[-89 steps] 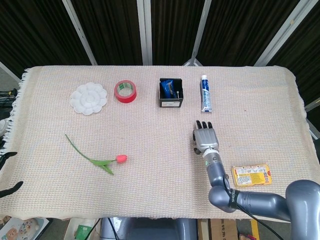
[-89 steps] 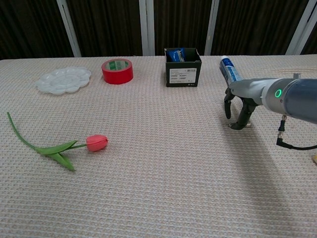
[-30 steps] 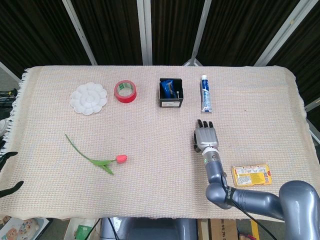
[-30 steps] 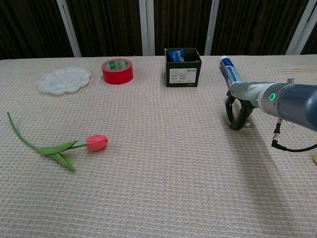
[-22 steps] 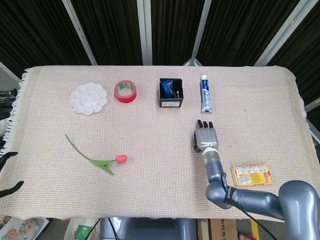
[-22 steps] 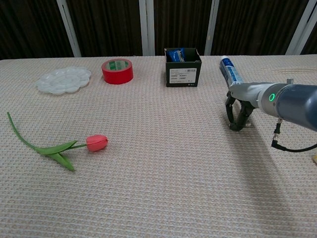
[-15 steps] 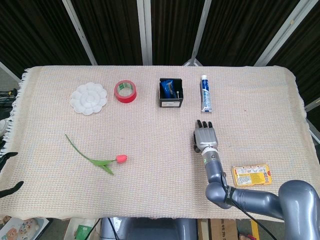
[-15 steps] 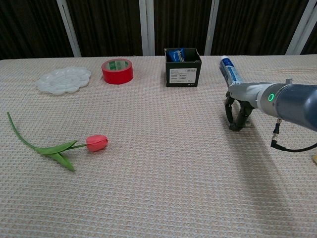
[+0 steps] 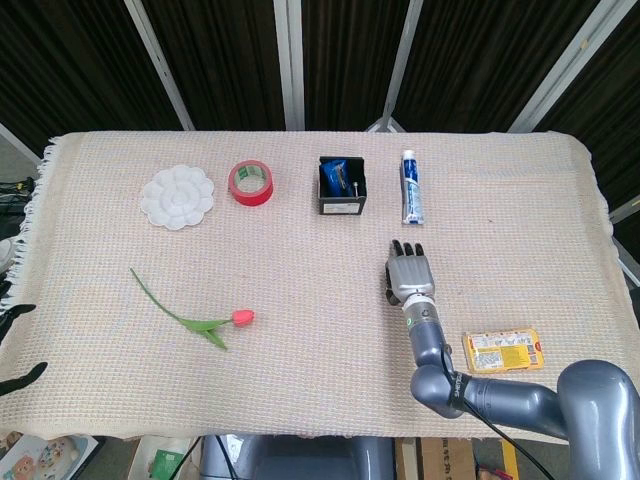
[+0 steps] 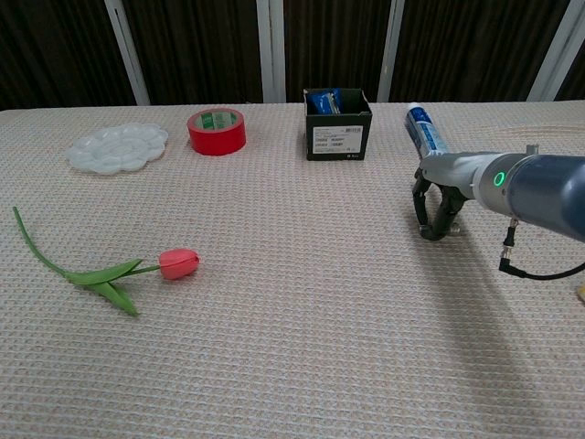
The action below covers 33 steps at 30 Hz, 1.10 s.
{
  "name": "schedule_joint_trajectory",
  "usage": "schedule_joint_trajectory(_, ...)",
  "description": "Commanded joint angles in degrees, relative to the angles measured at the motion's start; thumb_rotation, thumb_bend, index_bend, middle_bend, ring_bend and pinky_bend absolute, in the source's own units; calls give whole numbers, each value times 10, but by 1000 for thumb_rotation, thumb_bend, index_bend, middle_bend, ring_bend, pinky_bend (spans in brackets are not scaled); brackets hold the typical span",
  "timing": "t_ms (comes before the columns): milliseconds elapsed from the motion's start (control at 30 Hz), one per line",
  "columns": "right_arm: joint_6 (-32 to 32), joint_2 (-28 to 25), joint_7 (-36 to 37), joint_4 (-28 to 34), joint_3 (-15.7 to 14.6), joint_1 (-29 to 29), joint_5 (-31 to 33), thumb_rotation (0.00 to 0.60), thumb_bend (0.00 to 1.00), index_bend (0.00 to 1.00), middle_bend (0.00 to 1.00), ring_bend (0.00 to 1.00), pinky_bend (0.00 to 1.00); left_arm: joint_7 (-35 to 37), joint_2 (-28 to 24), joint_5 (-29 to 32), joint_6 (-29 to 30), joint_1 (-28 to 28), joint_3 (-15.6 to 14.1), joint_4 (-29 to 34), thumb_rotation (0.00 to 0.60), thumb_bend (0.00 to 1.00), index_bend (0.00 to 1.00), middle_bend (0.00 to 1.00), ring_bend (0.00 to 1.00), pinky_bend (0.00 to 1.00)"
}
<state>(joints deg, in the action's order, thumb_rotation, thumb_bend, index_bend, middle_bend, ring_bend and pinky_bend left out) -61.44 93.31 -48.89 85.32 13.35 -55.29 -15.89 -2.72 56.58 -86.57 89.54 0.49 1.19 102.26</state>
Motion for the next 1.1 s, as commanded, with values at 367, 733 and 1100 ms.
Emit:
schedule_joint_trajectory(367,7,-35,44,57,24,9,-22,600,389,599,29,64,45,-1,0,-1,0,0,0,0,600,251,260,0,0,0)
schedule_joint_trajectory(733,64,-58,231,63,73,66,-113,600,389,599,29,68,45,-1,0,0,0,0,0,0,600,251,260,0,0,0)
schedule_joint_trajectory(1100,108,-60,337,32,78,96,-159,600,389,599,28,68,42,-8,3,-2,0,0,-1,2,600,251,260,0,0,0)
